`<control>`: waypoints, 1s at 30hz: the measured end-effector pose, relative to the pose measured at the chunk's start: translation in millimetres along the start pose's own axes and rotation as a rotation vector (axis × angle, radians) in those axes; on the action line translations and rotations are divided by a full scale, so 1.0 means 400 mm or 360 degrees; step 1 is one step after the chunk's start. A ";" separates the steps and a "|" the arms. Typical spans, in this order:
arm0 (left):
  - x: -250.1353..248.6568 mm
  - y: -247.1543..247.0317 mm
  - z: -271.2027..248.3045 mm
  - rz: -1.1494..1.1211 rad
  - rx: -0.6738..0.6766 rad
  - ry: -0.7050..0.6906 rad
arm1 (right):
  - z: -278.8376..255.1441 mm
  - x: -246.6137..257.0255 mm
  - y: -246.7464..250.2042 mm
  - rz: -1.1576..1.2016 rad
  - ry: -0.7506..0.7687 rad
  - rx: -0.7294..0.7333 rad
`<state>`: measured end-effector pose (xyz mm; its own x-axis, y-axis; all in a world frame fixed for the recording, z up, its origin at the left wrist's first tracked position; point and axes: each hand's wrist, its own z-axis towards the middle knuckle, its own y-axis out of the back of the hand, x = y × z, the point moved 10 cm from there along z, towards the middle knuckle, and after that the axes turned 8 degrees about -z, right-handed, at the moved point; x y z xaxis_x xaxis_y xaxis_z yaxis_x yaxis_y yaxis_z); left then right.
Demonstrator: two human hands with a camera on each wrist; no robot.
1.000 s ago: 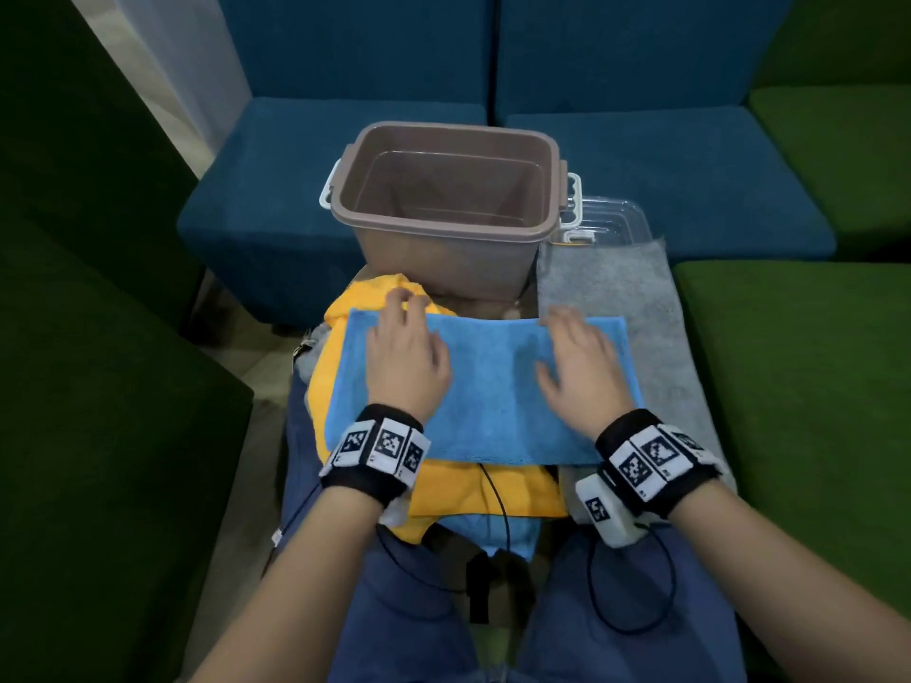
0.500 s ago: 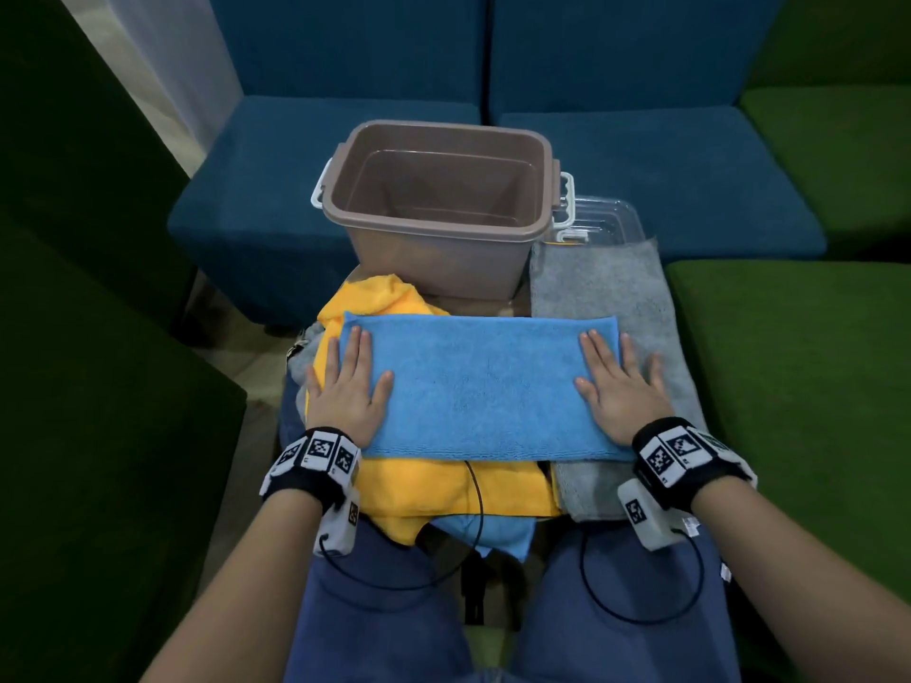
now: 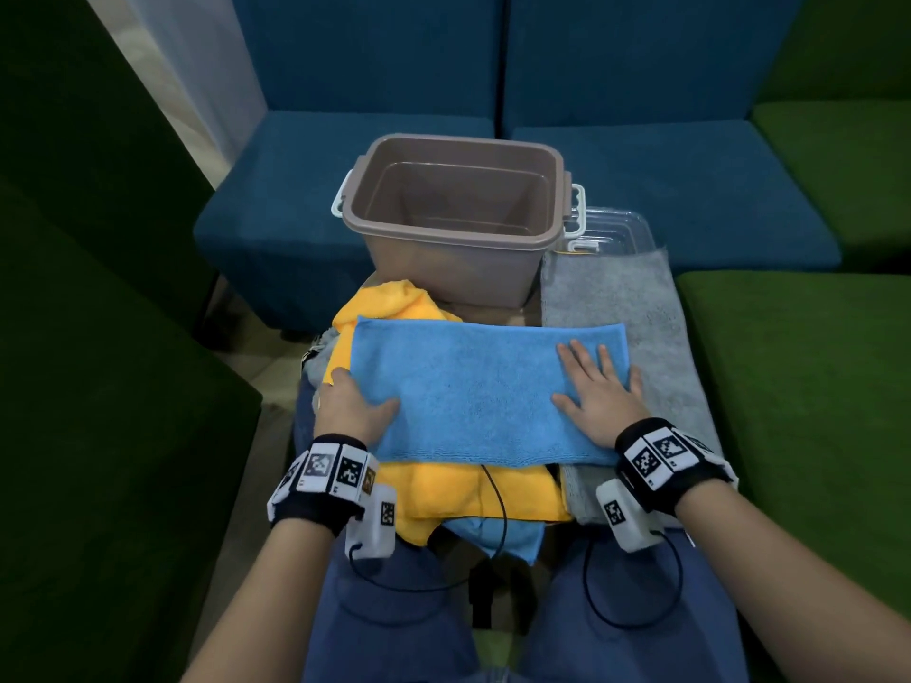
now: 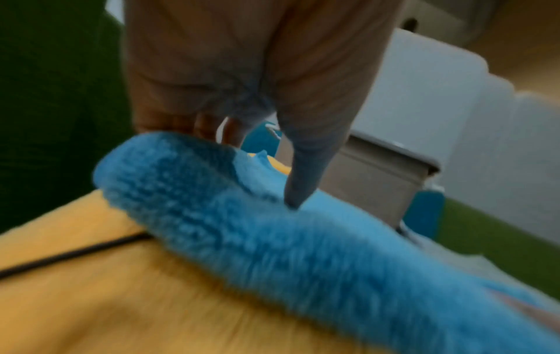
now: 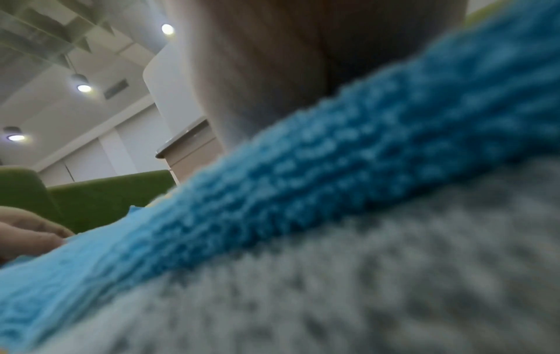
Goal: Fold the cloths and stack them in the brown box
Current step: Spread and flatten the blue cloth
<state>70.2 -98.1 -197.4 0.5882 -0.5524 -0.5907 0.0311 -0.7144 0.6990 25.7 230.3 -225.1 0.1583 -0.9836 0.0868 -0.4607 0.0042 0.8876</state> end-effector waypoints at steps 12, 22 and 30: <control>-0.450 -0.024 -0.266 -0.0113 0.0554 -0.1569 | -0.149 0.257 0.398 0.0251 0.0873 -0.0728; -0.582 0.271 -0.213 -0.1189 -0.0386 -0.1514 | -0.238 0.000 0.649 0.0947 0.0548 -0.1642; -0.637 0.295 -0.280 -0.1673 -0.0578 -0.1696 | -0.317 -0.042 0.721 0.1278 0.0629 -0.2014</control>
<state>14.4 6.3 80.8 -0.6518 -0.0362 -0.7575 0.3300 -0.9129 -0.2403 1.1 270.7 86.6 0.5463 -0.5403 0.6401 0.4465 0.8344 0.3232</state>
